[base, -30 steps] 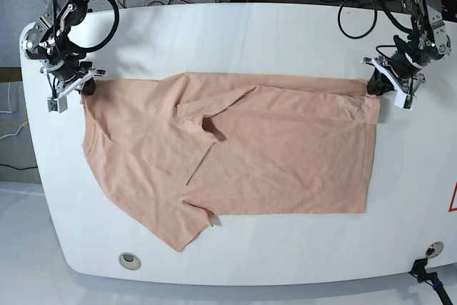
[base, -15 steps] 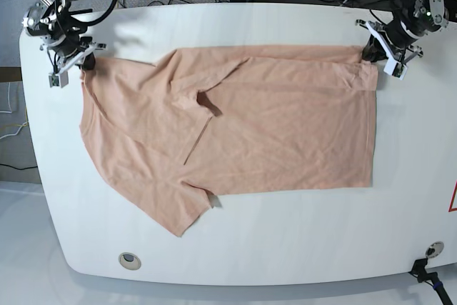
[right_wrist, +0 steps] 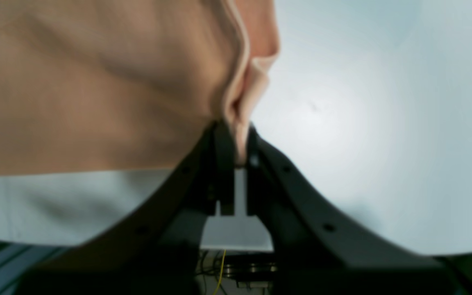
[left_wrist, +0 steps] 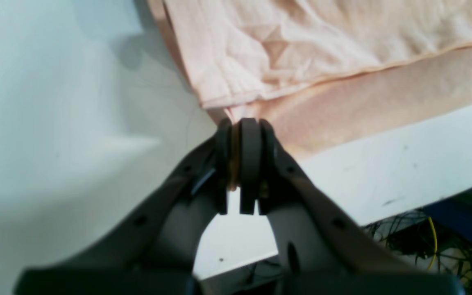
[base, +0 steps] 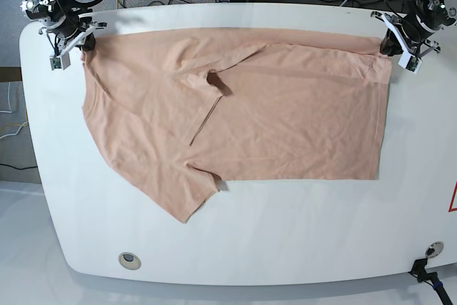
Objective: Fold the T-shirt properly
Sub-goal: 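Pull the held edge away from the shirt with both grippers, straightening it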
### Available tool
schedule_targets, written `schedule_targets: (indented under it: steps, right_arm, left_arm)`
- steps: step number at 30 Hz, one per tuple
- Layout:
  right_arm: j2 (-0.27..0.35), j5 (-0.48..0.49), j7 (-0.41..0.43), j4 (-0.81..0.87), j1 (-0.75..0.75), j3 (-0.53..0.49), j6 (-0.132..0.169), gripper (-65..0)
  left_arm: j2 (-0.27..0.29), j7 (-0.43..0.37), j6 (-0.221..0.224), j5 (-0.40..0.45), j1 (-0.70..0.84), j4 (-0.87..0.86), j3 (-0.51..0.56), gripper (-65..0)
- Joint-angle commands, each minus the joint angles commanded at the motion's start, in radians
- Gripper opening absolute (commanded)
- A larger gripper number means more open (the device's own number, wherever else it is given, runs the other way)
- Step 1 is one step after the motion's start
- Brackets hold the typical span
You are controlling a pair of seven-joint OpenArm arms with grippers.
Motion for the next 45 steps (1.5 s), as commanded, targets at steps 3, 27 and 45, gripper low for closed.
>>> schedule_targets:
  steps: [3, 27, 45]
  right_arm:
    - [-0.017, -0.005, 0.0, 0.04, -0.025, 0.0, 0.0, -65.0]
    - [-0.015, -0.006, 0.005, 0.055, -0.035, -0.049, -0.005, -32.9]
    - [0.044, 0.0, -0.002, 0.212, 0.009, -0.055, 0.0, -32.3]
  left_arm:
    - [-0.003, 0.0, 0.0, 0.0, 0.021, 0.0, 0.0, -65.0]
    - [-0.005, 0.0, 0.002, 0.002, 0.035, 0.005, 0.0, -32.8]
    - [-0.003, 0.0, 0.0, 0.0, -0.014, 0.118, -0.115, -32.8]
